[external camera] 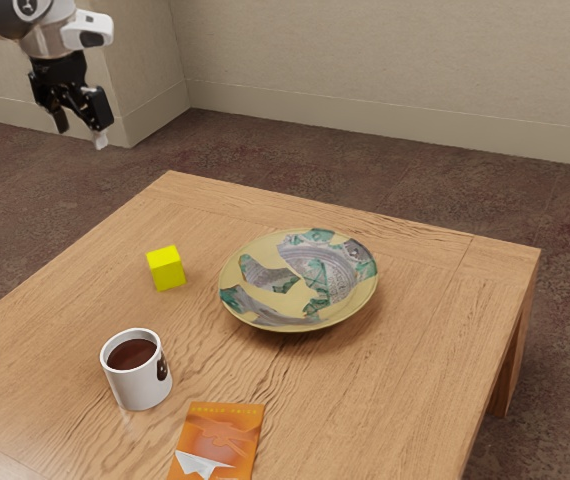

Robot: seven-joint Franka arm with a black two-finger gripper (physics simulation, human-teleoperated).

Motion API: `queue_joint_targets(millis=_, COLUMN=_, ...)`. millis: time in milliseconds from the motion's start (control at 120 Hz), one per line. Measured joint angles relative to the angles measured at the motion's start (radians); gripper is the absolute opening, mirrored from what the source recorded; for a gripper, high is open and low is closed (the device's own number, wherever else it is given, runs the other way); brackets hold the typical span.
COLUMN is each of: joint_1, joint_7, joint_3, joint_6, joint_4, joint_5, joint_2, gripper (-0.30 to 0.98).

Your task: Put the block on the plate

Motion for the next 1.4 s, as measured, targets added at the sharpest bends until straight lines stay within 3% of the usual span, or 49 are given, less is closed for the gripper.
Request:
queue_joint_targets(millis=200, joint_1=-0.058, joint_7=0.037, joint_3=0.007, joint_6=0.011, joint_4=-0.029, joint_5=0.001, joint_2=0.040, gripper=0.69)
queue_joint_targets(millis=367, joint_1=0.052, joint_7=0.129, joint_3=-0.010, joint_6=0.104, joint_4=-0.041, joint_5=-0.021, joint_2=0.178, gripper=0.69)
queue_joint_targets(millis=625, joint_1=0.203, joint_7=0.304, joint_3=-0.136, joint_6=0.246, joint_4=-0.008, joint_5=-0.059, joint_2=0.365, gripper=0.69)
queue_joint_targets(millis=875, joint_1=0.241, joint_7=0.455, joint_3=-0.191, joint_6=0.306, joint_4=0.073, joint_5=-0.068, joint_2=0.498, gripper=0.69)
queue_joint_targets(millis=1400, joint_1=0.265, joint_7=0.635, joint_3=-0.231, joint_6=0.364, joint_4=0.143, joint_5=-0.069, joint_2=0.626, gripper=0.69)
